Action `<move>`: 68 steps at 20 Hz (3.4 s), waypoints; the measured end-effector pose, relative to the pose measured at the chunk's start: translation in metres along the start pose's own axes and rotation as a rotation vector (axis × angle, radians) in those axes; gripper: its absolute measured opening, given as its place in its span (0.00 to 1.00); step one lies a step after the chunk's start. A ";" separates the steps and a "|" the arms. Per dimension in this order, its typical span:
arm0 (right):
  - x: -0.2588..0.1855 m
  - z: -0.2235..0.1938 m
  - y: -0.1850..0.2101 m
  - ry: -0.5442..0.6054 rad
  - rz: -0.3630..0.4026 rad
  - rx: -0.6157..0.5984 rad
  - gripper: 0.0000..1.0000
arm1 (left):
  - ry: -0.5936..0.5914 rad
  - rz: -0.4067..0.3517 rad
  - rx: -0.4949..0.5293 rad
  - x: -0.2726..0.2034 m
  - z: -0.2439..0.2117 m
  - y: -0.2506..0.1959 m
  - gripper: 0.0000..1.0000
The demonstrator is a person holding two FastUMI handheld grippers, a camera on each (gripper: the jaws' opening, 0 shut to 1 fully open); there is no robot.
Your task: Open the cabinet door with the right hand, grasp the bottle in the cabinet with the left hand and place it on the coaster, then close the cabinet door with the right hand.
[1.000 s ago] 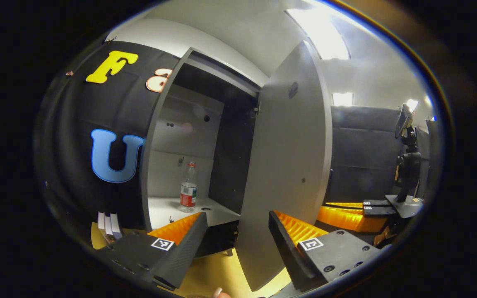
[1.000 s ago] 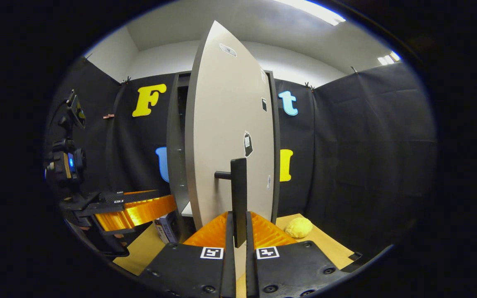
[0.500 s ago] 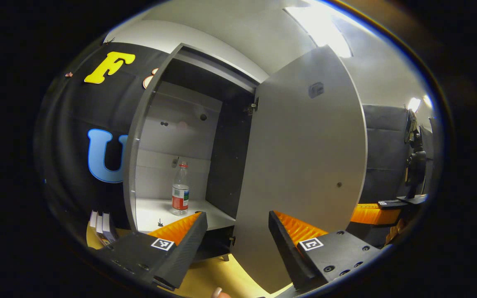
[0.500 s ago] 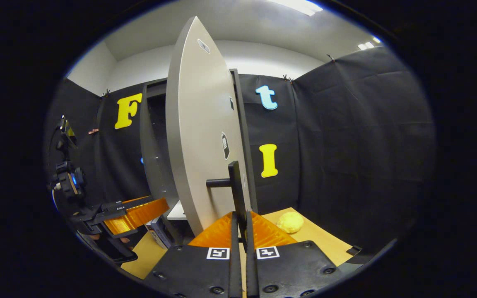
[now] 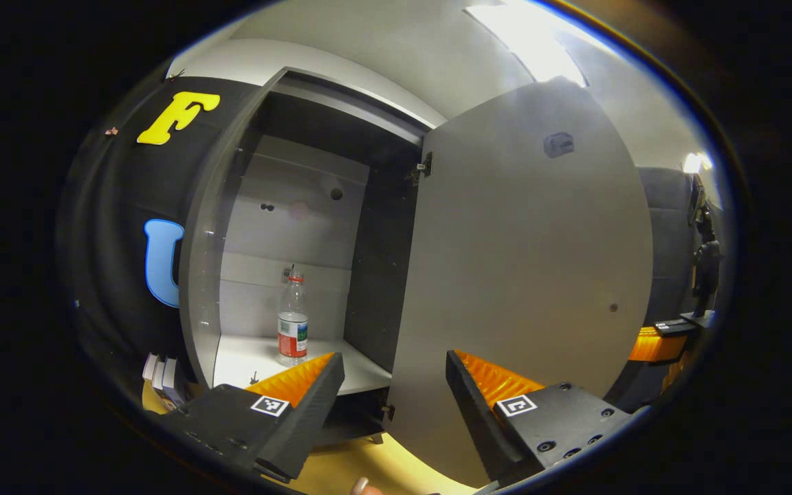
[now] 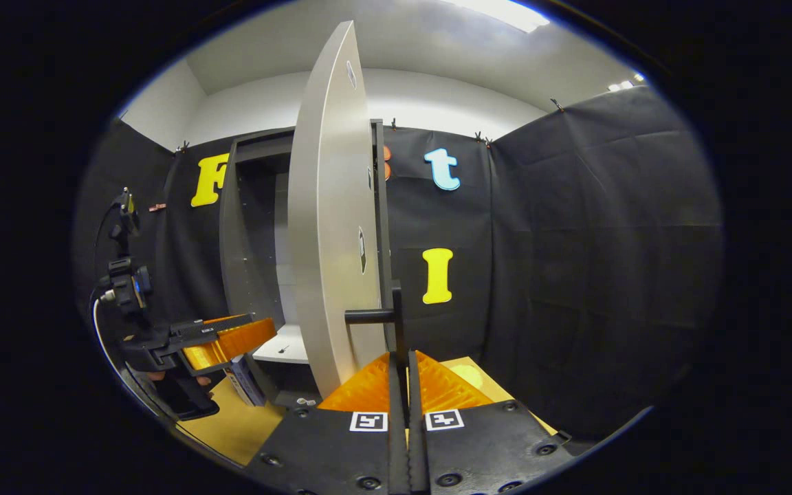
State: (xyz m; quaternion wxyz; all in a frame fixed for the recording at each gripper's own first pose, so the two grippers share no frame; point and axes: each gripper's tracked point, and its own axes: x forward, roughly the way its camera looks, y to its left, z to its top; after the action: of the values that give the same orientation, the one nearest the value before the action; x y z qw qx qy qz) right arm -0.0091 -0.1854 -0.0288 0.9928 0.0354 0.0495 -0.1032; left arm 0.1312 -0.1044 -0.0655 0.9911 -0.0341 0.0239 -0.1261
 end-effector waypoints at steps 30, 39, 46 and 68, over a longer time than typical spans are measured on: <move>-0.036 -0.007 -0.210 -0.031 -0.443 -0.015 0.91 | -0.005 0.329 0.078 0.203 -0.060 0.181 0.94; -0.015 0.015 -0.235 -0.128 -0.544 -0.058 0.97 | 0.082 0.342 0.042 0.248 -0.094 0.212 0.94; -0.015 0.015 -0.244 -0.124 -0.578 -0.064 0.97 | 0.078 0.339 0.071 0.247 -0.083 0.210 0.94; -0.021 0.020 -0.219 -0.138 -0.555 -0.082 0.97 | 0.063 0.198 0.046 0.216 -0.044 0.166 0.75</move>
State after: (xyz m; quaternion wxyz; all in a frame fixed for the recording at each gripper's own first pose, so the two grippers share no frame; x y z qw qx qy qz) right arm -0.0736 -0.3962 -0.0194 0.9281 -0.0268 -0.0062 -0.3712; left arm 0.3792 -0.0015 -0.1304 0.9980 -0.0048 0.0554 -0.0289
